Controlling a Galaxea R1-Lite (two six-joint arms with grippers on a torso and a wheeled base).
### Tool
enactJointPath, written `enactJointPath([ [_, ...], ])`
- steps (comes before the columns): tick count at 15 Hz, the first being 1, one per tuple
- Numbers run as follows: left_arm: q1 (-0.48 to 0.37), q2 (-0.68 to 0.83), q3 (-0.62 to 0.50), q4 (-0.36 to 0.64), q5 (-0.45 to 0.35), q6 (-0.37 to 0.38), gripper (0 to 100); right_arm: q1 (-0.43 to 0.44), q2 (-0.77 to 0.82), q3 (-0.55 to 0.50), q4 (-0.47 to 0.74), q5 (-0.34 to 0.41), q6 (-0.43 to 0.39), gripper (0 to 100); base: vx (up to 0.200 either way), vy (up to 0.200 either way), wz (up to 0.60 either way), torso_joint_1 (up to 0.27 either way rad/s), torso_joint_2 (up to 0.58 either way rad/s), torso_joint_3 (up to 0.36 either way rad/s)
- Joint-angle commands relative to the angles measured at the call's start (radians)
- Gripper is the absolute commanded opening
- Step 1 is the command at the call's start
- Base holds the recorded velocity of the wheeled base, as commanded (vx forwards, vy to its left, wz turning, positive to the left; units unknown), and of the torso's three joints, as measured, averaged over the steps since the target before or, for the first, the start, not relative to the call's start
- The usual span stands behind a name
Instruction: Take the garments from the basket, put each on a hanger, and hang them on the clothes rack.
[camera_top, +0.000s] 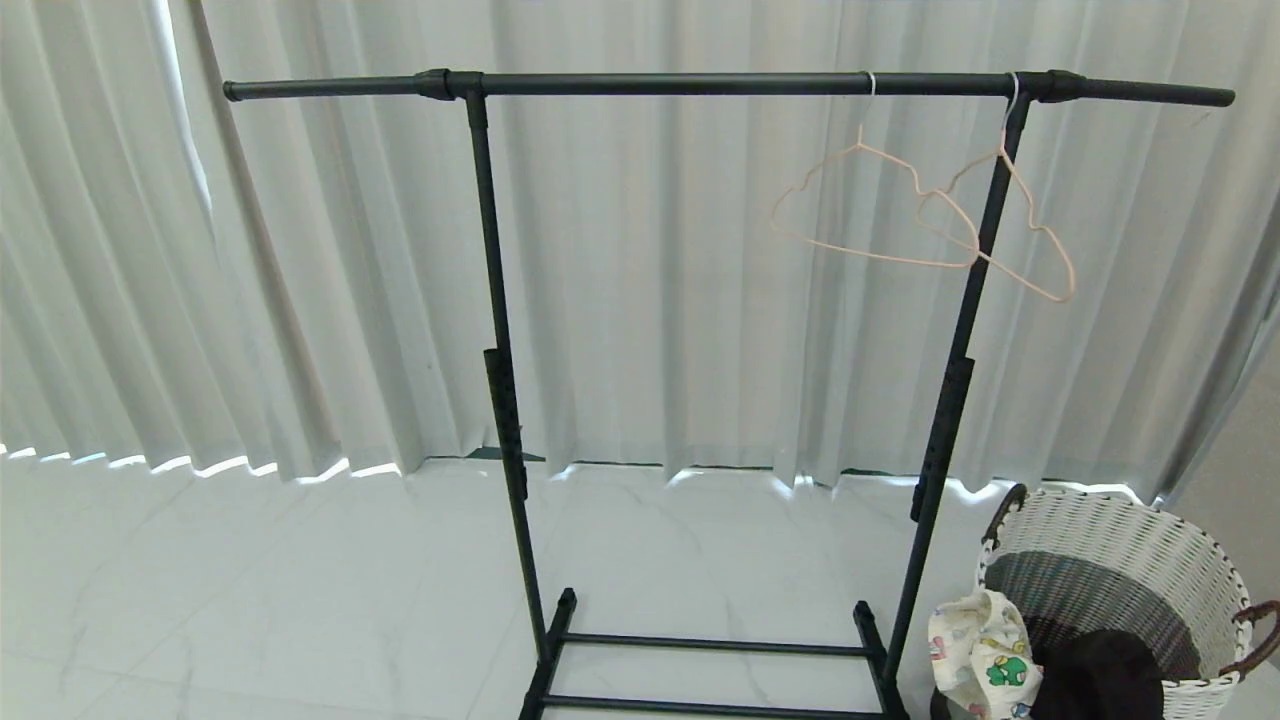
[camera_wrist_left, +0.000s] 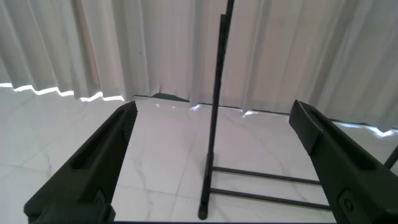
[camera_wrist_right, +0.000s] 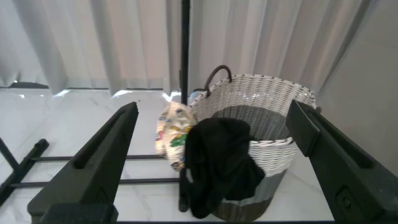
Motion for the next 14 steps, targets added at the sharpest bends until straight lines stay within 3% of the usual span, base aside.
enactJointPath([
  [1, 0.000, 0.000, 0.000, -0.001, 0.000, -0.001, 100, 0.001, 0.000, 0.000, 0.000, 0.000, 0.000, 100, 0.000, -0.200, 0.00, 0.002, 0.01, 0.007],
  [3, 0.000, 0.000, 0.000, 0.000, 0.000, -0.001, 100, 0.001, 0.000, 0.000, 0.001, 0.000, 0.006, 100, 0.000, -0.200, 0.00, 0.005, 0.01, 0.007],
  [8, 0.000, 0.000, 0.000, 0.000, 0.001, 0.014, 100, 0.001, 0.000, 0.000, 0.000, -0.002, 0.033, 100, 0.000, 0.000, 0.00, 0.000, 0.00, 0.000],
  [12, 0.000, 0.000, 0.000, -0.001, 0.000, 0.017, 100, 0.001, 0.000, 0.000, 0.000, -0.002, 0.036, 100, 0.200, 0.000, 0.00, 0.000, 0.00, 0.004],
  [14, 0.000, 0.000, 0.000, 0.000, 0.000, 0.017, 100, 0.001, 0.000, 0.000, 0.000, -0.002, 0.036, 100, 0.000, 0.000, 0.00, 0.000, 0.00, 0.000],
])
